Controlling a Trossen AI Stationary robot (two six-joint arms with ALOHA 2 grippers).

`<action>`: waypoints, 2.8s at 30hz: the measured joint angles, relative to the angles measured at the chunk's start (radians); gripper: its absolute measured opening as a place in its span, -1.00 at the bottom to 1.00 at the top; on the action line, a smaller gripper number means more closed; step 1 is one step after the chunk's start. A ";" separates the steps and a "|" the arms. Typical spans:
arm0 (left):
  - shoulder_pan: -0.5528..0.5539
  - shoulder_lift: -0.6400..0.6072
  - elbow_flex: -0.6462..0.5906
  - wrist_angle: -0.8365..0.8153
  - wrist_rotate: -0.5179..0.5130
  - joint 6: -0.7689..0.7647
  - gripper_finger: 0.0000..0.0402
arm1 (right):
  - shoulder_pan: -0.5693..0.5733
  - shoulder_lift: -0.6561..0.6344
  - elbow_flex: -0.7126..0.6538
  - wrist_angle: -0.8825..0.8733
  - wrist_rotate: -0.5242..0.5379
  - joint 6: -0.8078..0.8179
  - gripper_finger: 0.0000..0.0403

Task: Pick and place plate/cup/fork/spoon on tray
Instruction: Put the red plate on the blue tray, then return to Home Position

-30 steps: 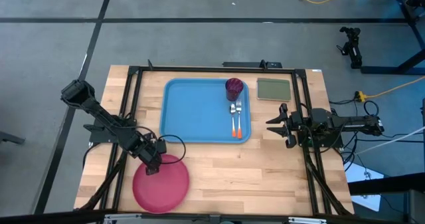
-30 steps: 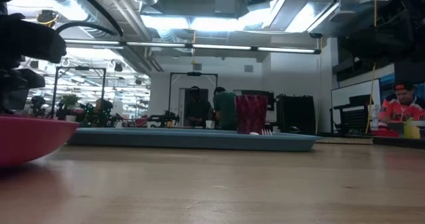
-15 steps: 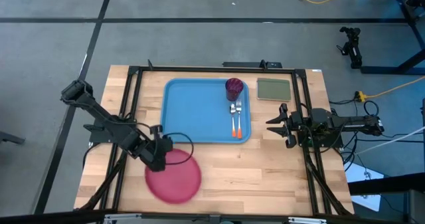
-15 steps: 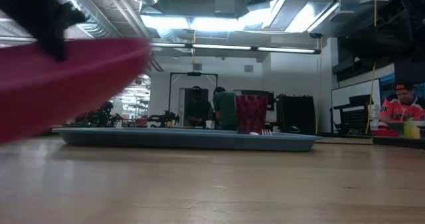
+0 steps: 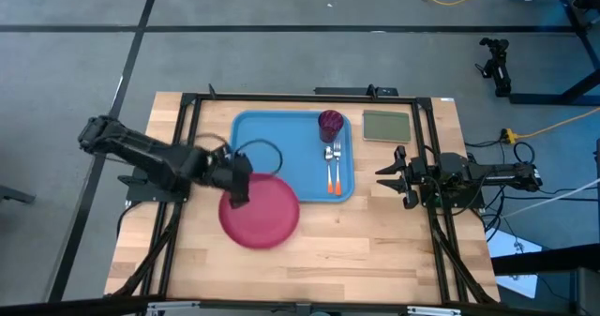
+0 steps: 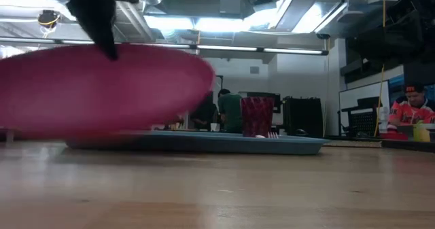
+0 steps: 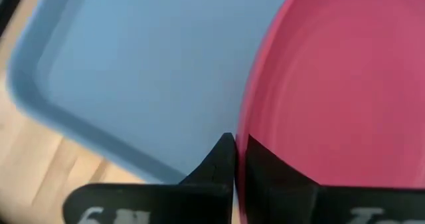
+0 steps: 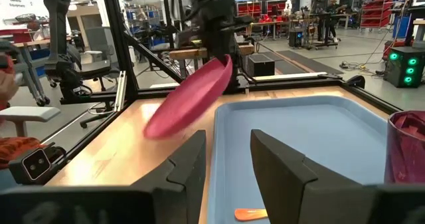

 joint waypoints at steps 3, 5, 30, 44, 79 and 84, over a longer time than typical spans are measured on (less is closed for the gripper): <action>0.090 -0.076 0.001 0.046 0.078 0.098 -1.00 | 0.000 0.000 0.000 0.000 0.000 0.000 -0.38; 0.150 -0.134 0.001 0.063 0.104 0.133 -1.00 | 0.000 0.000 0.000 0.000 0.000 0.000 -0.38; 0.881 0.211 -0.031 0.369 0.468 0.362 -1.00 | 0.000 0.000 0.000 0.000 -0.009 0.000 -0.38; 0.888 0.337 -0.031 0.416 0.452 0.402 -0.81 | 0.000 0.000 0.000 0.000 -0.009 0.000 -0.38; 0.627 -0.191 -0.090 0.246 0.691 0.646 -0.37 | 0.000 0.000 0.000 0.000 -0.008 0.000 -0.38; 0.554 -0.410 -0.316 0.519 0.628 0.563 -0.37 | 0.000 0.000 0.000 0.000 -0.008 0.000 -0.38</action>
